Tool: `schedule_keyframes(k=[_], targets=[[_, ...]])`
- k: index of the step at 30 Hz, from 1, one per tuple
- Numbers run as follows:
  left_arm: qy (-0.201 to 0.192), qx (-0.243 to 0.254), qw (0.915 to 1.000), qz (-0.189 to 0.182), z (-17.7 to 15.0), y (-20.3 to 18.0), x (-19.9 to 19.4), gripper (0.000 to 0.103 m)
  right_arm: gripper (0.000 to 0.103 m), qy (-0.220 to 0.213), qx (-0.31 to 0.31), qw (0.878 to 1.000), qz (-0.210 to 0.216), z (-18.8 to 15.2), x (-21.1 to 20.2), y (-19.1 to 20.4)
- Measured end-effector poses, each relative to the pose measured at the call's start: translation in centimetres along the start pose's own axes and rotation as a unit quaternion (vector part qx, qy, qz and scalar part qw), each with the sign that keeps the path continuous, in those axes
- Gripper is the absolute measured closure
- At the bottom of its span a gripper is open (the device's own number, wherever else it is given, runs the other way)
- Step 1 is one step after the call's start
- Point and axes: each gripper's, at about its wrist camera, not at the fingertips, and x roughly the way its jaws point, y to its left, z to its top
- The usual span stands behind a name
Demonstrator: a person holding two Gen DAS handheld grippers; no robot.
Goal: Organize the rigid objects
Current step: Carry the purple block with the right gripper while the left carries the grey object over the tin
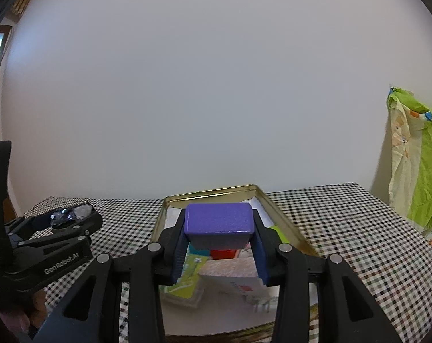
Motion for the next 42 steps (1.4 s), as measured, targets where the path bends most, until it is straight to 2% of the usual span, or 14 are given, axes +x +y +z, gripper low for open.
schedule_keyframes(k=[2, 9, 21, 29, 37, 42], targets=[[0.000, 0.000, 1.0000, -0.004, 0.2, -0.4, 0.1, 0.031, 0.060, -0.001, 0.003, 1.000, -0.009, 0.3, -1.4, -0.6], [0.000, 0.007, 0.9999, -0.016, 0.7, -1.8, 0.3, 0.031, 0.060, 0.001, 0.020, 0.999, -0.025, 0.6, -1.0, -2.9], [0.008, 0.020, 0.9990, -0.040, 1.4, -5.1, 1.7, 0.031, 0.060, 0.003, 0.030, 0.998, -0.053, 2.0, 1.8, -6.8], [0.015, 0.026, 0.9982, -0.051, 1.4, -6.9, 2.7, 0.031, 0.060, 0.007, 0.034, 0.998, -0.061, 2.6, 3.2, -8.0], [0.037, 0.028, 0.9968, -0.064, 1.3, -8.5, 4.1, 0.031, 0.060, 0.026, 0.044, 0.998, -0.042, 3.0, 5.4, -8.4], [0.039, 0.035, 0.9966, -0.064, 1.0, -9.6, 4.9, 0.031, 0.060, 0.036, 0.044, 0.998, -0.030, 3.4, 6.7, -8.4]])
